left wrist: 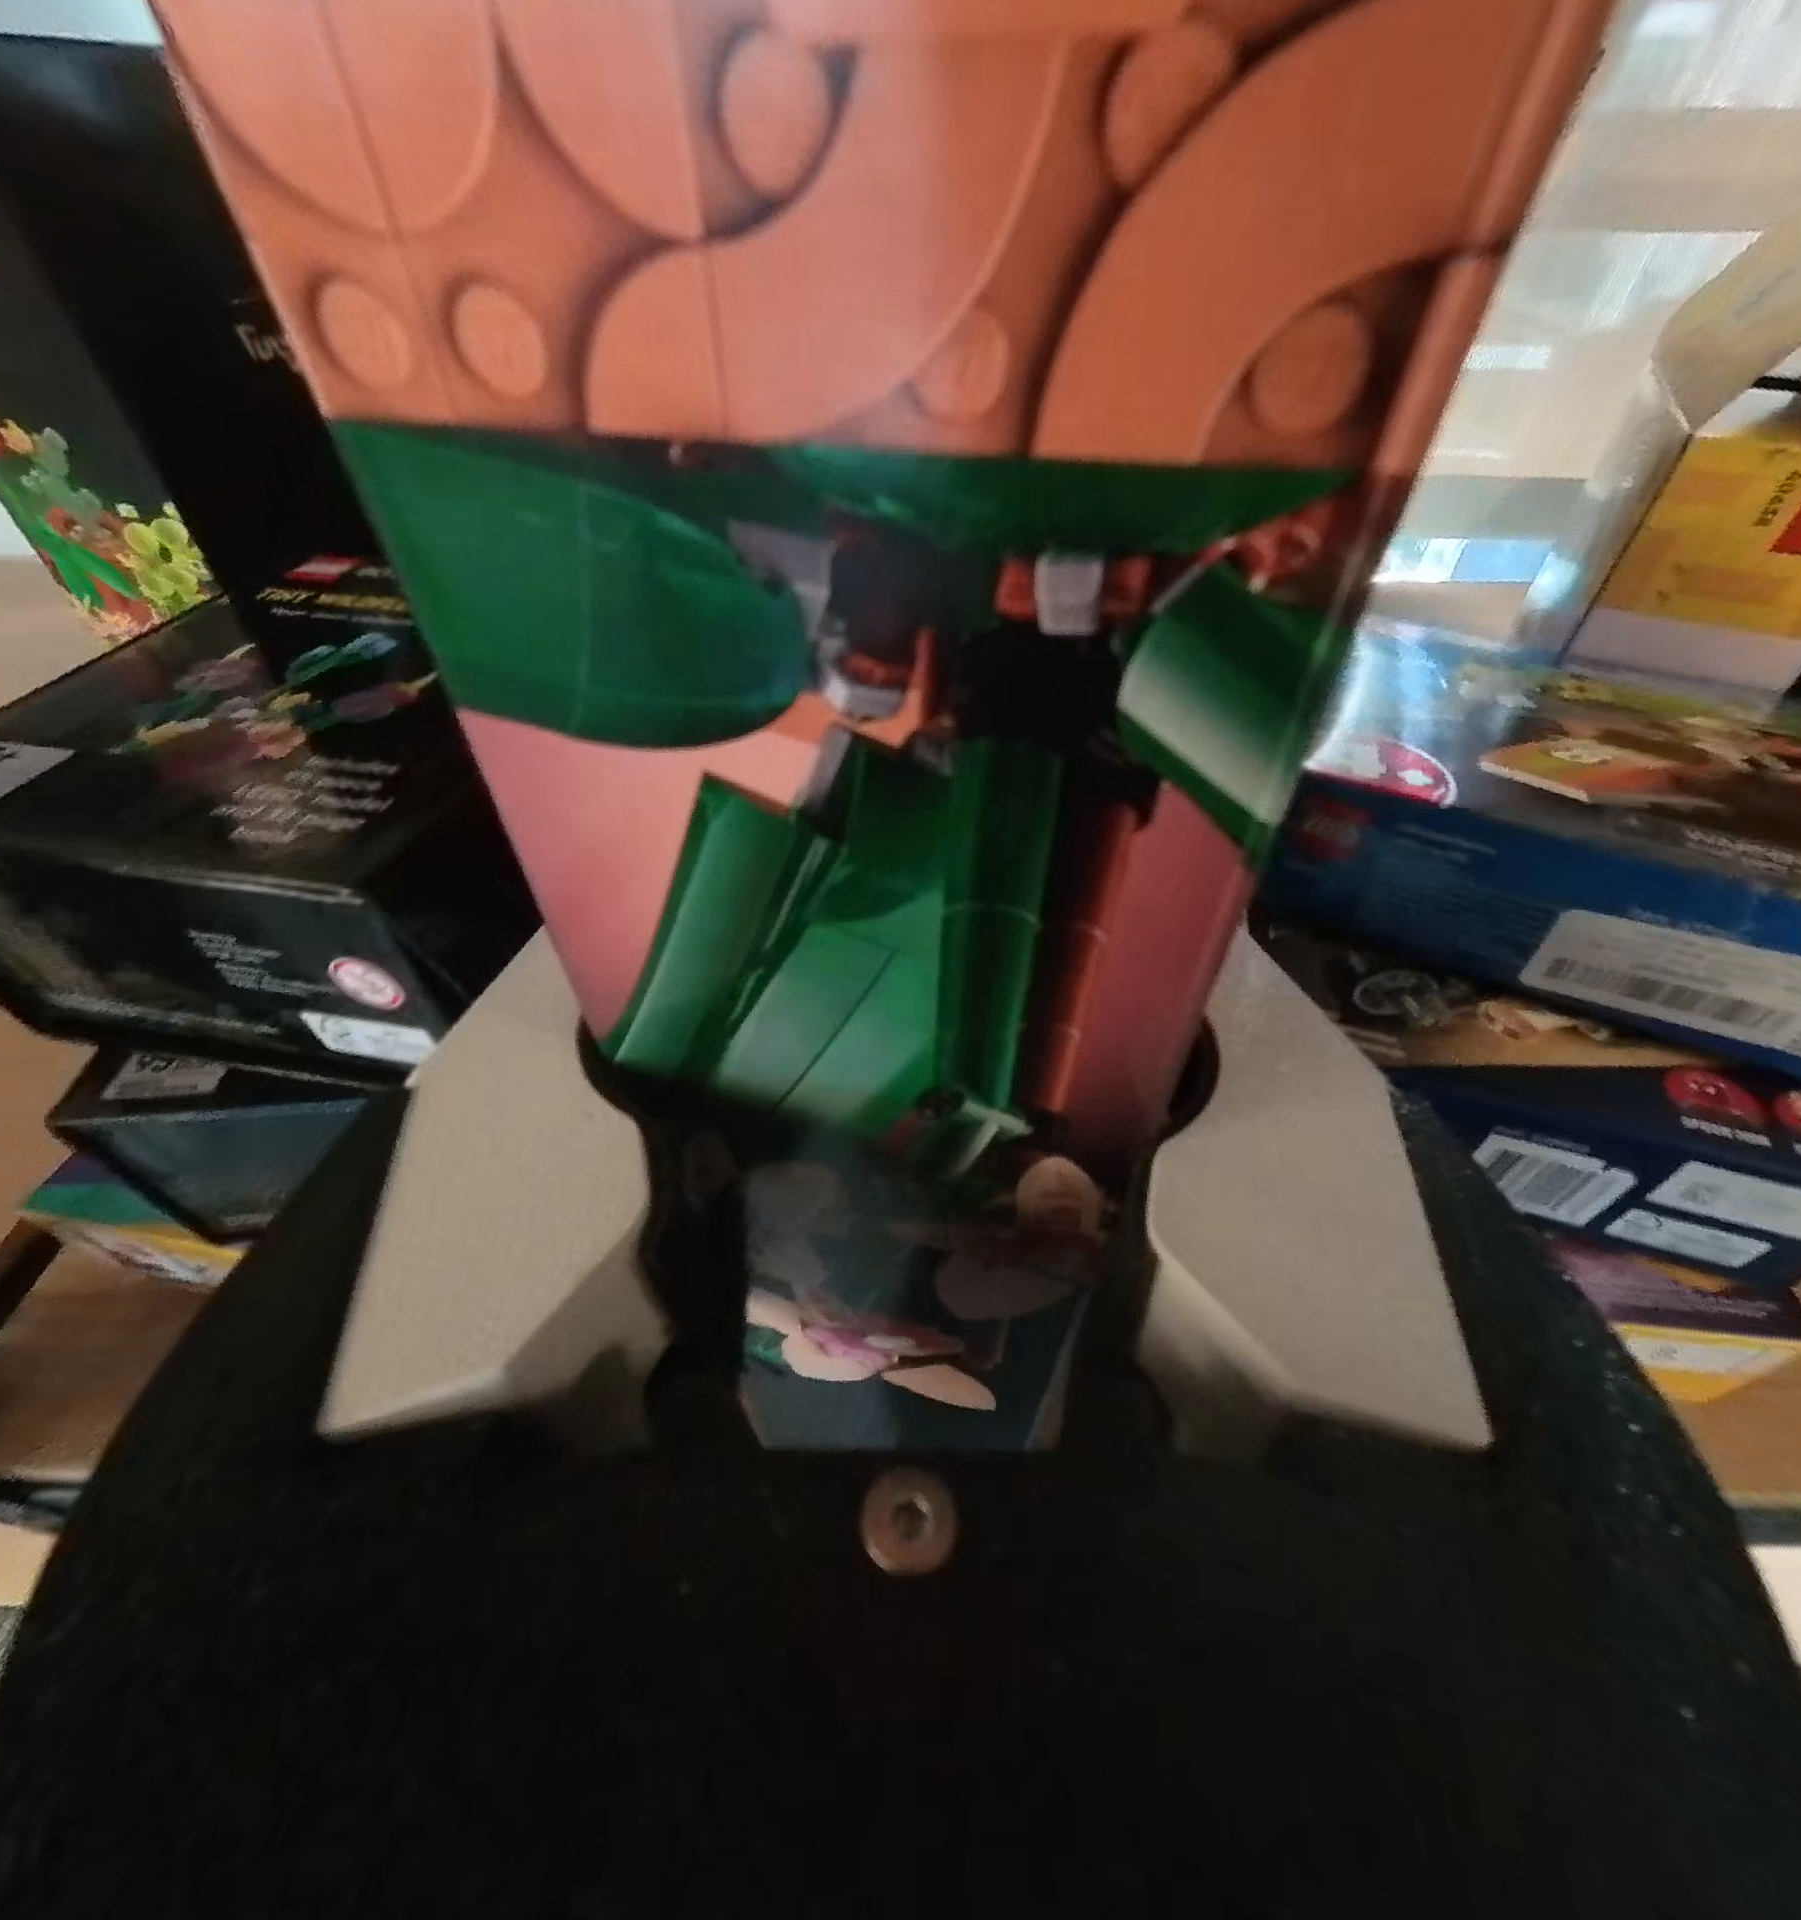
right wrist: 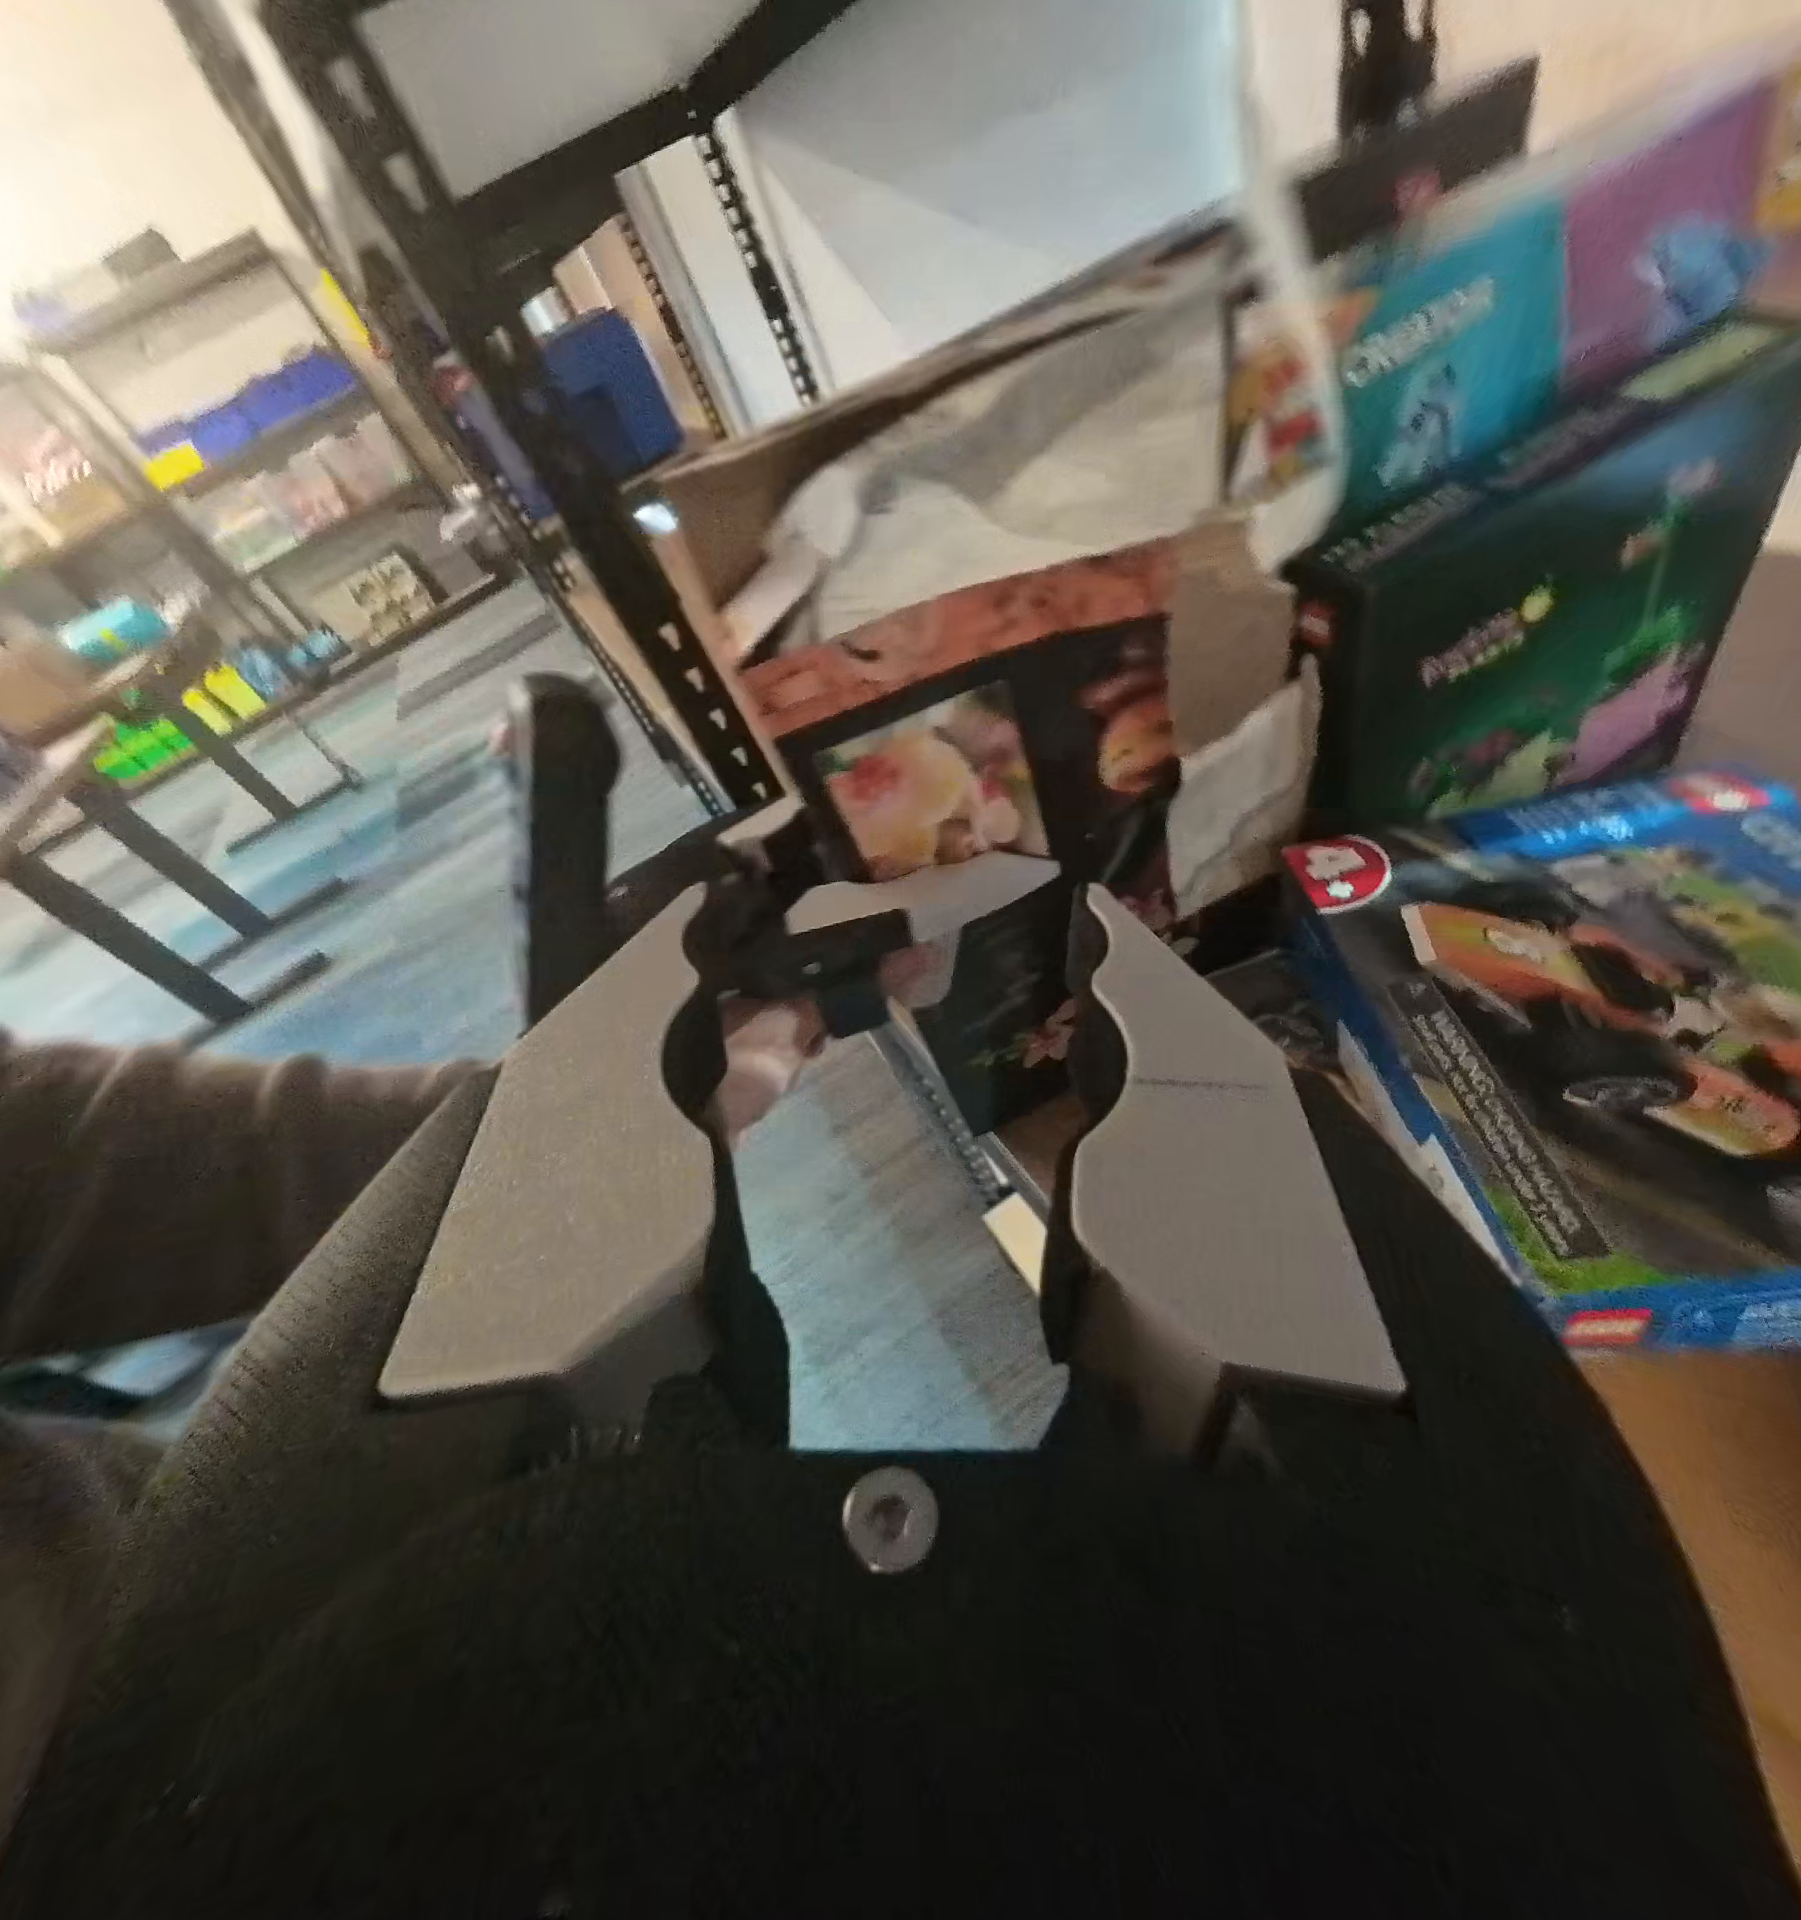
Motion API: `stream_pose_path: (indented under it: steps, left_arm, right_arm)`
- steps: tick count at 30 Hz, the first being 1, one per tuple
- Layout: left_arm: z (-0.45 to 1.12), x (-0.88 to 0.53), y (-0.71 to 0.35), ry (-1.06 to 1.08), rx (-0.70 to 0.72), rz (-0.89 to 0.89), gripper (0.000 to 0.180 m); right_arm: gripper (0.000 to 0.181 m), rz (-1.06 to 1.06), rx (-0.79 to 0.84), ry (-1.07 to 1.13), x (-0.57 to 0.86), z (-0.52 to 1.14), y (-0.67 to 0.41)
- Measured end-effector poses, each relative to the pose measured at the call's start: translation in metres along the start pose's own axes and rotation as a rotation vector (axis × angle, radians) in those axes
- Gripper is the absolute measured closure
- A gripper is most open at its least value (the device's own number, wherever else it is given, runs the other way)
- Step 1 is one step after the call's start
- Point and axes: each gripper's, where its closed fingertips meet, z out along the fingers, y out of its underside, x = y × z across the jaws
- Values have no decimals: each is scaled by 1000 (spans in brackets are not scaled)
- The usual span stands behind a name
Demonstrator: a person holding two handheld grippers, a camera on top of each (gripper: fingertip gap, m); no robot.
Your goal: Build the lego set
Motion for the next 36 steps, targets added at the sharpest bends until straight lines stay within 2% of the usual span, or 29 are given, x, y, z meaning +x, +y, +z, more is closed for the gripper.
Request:
stream_pose_path:
  steps: [9, 17, 21, 24, 28, 30, 32, 36]
  left_arm:
    - [16, 7, 0, 39, -54, 14, 83]
    - [-22, 19, 17, 107, -124, 95, 77]
    - [-70, 46, 8, 157, -110, 65, 73]
    - [-118, 125, 8, 408, -80, 232, 79]
    - [-185, 276, -23, 893, 140, 507, 87]
    - [-221, 352, -41, 1158, 220, 522, 89]
    - [-259, 420, -53, 1412, 233, 487, 90]
    - [-326, 534, -57, 1843, 82, 383, 86]
  right_arm:
    - [119, -192, 13, 64, -19, -55, 0]
    - [118, -218, 106, 317, 10, -165, 10]
    - [118, -183, 185, 483, 22, -234, 19]
    - [118, -173, 274, 638, 23, -291, 23]
    - [116, -172, 398, 880, 20, -367, 30]
    - [115, -175, 430, 994, 17, -400, 34]
    - [115, -197, 441, 1082, 13, -429, 38]
    - [110, -253, 408, 1247, 4, -493, 46]
